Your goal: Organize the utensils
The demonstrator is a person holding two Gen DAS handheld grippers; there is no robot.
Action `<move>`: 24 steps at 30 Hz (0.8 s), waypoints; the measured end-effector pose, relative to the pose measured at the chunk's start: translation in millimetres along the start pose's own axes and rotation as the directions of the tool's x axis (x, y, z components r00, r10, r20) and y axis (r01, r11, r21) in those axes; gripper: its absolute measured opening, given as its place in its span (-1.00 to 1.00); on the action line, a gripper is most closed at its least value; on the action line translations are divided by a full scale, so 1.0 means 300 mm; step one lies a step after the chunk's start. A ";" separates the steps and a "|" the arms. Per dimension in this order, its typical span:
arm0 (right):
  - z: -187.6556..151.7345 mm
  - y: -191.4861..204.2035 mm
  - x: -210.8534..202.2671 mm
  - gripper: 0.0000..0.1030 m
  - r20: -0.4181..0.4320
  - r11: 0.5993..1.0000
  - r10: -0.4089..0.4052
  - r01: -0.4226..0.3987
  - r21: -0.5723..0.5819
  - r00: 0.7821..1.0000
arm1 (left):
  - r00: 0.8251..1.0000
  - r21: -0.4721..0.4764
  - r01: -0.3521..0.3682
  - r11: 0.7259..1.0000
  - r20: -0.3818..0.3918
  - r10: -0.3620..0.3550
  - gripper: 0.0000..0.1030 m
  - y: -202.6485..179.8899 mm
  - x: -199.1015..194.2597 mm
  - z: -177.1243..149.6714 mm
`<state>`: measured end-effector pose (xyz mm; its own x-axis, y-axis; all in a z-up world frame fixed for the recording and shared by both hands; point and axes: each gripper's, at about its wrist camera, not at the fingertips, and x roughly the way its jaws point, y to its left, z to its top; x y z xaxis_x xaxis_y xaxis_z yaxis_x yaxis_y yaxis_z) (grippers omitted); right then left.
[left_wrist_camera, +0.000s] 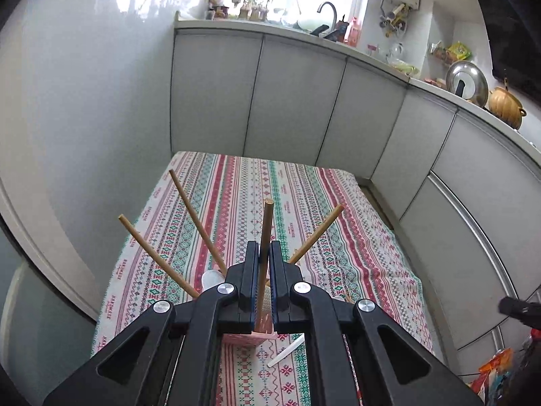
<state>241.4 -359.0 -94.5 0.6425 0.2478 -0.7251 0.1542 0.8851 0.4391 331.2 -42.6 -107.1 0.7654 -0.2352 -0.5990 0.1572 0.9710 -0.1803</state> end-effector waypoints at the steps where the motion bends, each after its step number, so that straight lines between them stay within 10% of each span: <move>1: 0.000 -0.022 0.034 -0.56 -0.024 1.000 -0.023 0.023 0.004 0.999 | 1.000 0.005 0.000 1.000 -0.002 0.000 -0.89 -0.001 0.007 -0.001; 6: -0.005 -0.114 0.192 0.09 -0.107 0.996 -0.063 0.069 0.058 0.992 | 0.999 0.000 0.040 0.999 0.003 -0.040 -0.86 0.005 0.023 -0.011; 13: -0.007 -0.074 0.406 0.07 -0.192 0.996 -0.093 0.090 -0.028 0.977 | 0.997 -0.059 0.080 0.995 0.026 -0.079 -0.09 0.048 -0.010 0.015; 24: -0.011 -0.007 0.717 -0.42 -0.293 0.974 -0.185 0.136 -0.182 0.938 | 0.998 -0.031 0.046 0.998 -0.031 -0.047 0.17 0.104 -0.135 -0.020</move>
<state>376.9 -306.1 -253.2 0.3537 0.1840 -0.9171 0.1008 0.9672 0.2329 301.2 -3.1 -93.1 0.7376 -0.2821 -0.6135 0.1732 0.9572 -0.2320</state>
